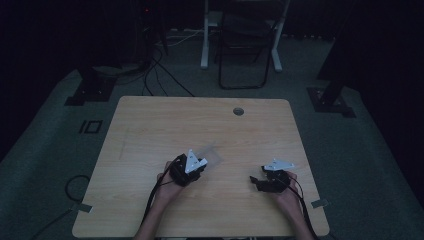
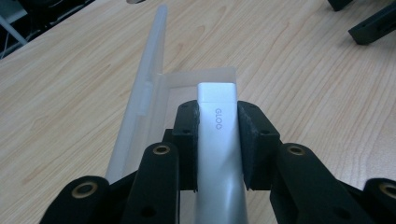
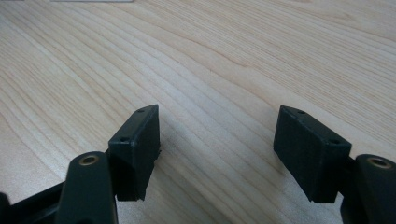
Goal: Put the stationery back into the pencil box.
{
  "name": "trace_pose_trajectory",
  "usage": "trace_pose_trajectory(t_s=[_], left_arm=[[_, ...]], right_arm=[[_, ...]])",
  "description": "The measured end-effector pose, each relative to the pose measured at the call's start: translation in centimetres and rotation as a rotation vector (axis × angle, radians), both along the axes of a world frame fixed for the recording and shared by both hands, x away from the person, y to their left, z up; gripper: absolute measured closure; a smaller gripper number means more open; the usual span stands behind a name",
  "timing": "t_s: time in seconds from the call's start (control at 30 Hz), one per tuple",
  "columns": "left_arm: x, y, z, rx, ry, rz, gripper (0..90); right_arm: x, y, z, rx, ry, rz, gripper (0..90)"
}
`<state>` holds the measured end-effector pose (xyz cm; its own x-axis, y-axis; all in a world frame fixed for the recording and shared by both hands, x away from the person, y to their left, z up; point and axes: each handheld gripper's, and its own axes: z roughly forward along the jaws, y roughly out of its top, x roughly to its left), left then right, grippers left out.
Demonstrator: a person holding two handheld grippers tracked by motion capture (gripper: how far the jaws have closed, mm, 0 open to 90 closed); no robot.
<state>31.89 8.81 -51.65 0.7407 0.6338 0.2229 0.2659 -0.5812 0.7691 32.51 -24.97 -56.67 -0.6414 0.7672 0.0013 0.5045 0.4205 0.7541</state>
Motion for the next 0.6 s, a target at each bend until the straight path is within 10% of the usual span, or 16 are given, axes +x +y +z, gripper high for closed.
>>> trace_pose_trajectory(t_s=[0.6], left_arm=[[0.85, -0.65, -0.20, 0.017, 0.000, 0.010, 71.1]], right_arm=[[0.01, -0.01, 0.00, 0.000, 0.000, 0.002, 31.5]])
